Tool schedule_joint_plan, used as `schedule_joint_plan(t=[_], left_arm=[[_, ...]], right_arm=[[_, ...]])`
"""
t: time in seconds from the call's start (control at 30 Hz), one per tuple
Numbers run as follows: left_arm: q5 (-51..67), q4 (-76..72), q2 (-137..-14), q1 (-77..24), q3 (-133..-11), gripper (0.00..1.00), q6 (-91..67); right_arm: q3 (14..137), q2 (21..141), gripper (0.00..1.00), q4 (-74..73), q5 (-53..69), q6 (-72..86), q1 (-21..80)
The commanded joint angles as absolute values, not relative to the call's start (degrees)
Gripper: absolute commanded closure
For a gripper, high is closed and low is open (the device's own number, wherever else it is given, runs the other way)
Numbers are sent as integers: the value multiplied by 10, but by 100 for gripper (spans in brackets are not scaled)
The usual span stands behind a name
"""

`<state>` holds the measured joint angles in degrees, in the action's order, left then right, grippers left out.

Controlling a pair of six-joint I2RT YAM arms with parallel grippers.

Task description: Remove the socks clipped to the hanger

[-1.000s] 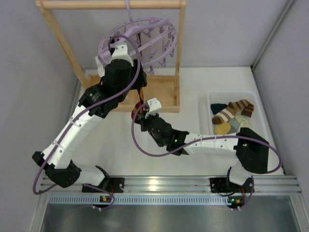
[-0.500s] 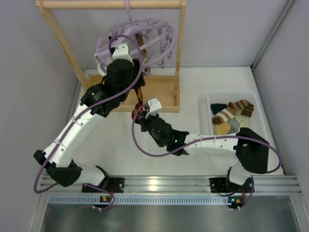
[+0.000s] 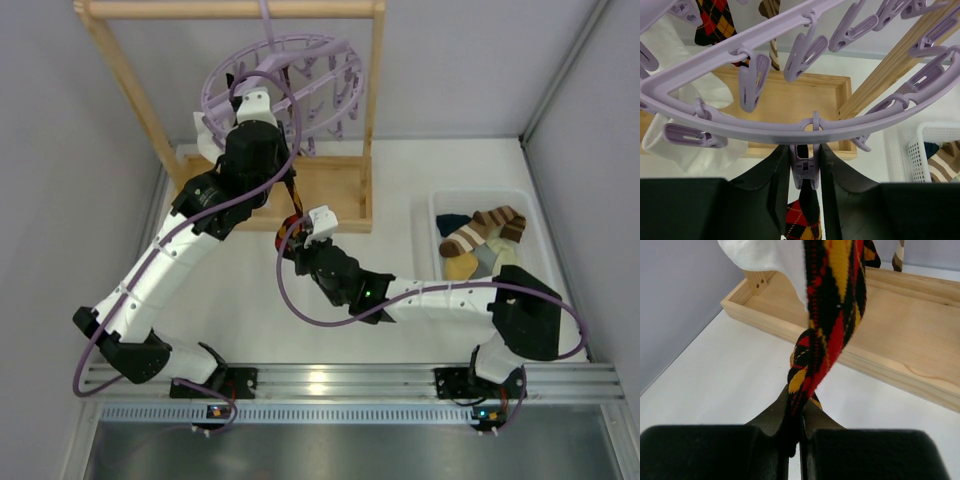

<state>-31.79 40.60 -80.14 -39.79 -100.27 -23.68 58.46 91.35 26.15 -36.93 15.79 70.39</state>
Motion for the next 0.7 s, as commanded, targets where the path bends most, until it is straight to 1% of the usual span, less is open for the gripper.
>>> schedule_joint_plan(t=[0.0, 0.07, 0.1, 0.13, 0.2, 0.23, 0.33, 0.37, 0.43, 0.5, 0.53, 0.6, 0.63, 0.67], left_arm=[[-319, 378, -801, -399, -1014, 82, -227], [-318, 376, -801, -398, -1013, 90, -227], [-318, 377, -802, -398, -1013, 90, -227], [-316, 376, -802, -398, -1013, 89, -226], [-309, 376, -801, -398, -1012, 84, -228], [-304, 376, -800, -398, -1012, 84, -227], [-287, 377, -794, -398, -1008, 79, -226], [-268, 377, -790, -398, -1006, 77, -225], [-247, 377, -788, -398, -1006, 68, -219], [-210, 377, -787, -398, -1005, 64, -208], [-198, 378, -787, -399, -1005, 57, -205], [-177, 379, -782, -399, -997, 49, -204], [-173, 379, -778, -399, -994, 44, -204], [-167, 378, -774, -399, -990, 39, -204]], right_arm=[[581, 885, 100, 294, -365, 171, 718], [575, 880, 100, 294, -363, 173, 718], [571, 876, 100, 296, -364, 175, 718], [567, 873, 100, 294, -363, 175, 717], [560, 854, 100, 279, -363, 178, 718], [548, 843, 100, 271, -364, 178, 719], [532, 789, 100, 192, -374, 189, 716], [531, 774, 100, 118, -379, 199, 711], [530, 725, 100, 41, -379, 219, 697], [522, 669, 100, -46, -363, 241, 665], [511, 649, 100, -66, -359, 245, 651], [503, 593, 100, -125, -346, 250, 610], [498, 576, 99, -142, -329, 250, 592], [498, 561, 99, -162, -314, 241, 548]])
